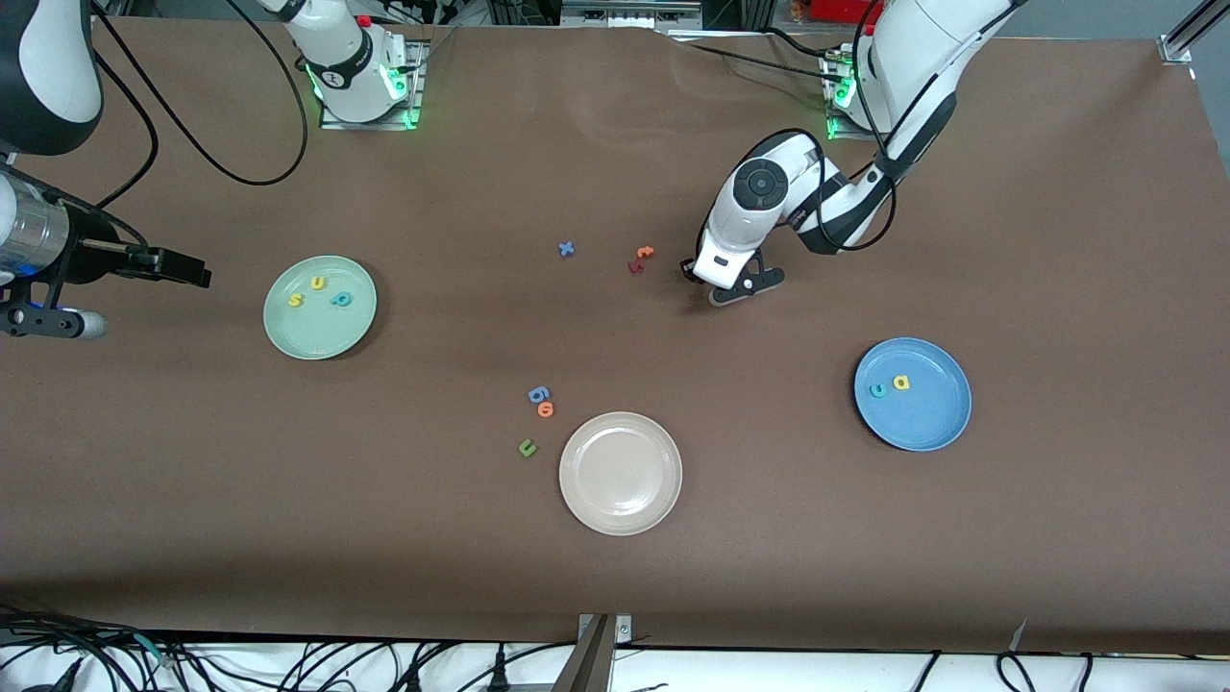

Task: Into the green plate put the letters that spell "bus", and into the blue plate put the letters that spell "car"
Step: 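Lower the left gripper and grasp the teal letter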

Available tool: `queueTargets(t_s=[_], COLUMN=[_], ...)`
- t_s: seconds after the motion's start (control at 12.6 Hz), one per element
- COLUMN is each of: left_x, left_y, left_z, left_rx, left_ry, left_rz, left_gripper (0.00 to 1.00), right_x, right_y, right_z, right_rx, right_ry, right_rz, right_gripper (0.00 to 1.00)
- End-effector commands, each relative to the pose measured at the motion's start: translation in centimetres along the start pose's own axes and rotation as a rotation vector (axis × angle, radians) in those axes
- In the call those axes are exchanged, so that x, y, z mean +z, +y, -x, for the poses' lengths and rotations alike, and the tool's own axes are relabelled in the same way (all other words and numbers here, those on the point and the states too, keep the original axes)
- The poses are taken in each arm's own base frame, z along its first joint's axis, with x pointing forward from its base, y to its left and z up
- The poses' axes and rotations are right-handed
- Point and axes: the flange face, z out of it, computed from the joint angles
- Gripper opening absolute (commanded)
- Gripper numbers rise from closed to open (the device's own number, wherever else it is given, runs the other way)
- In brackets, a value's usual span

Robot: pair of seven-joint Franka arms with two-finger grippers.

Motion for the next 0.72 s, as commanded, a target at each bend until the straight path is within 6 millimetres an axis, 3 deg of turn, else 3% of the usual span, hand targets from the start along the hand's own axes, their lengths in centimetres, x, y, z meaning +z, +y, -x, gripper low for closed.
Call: queueTargets(t_s=[0.0,0.64], left_x=[0.8,0.24], left_y=[-0.56,-0.21], left_z=[-0.57,-1.19], left_rx=[0.013,0.009], left_ry=[0.009,0.012], left_rz=[-0.032,-0.044], left_gripper=[0.28,0.22], right_x=[-0.21,-0.22], right_y=[0.16,0.25], right_z=[0.73,0.72], right_rx=[0.0,0.002], right_ry=[0.003,0.003], right_rz=[0.01,0.01], right_gripper=[1.0,1.0])
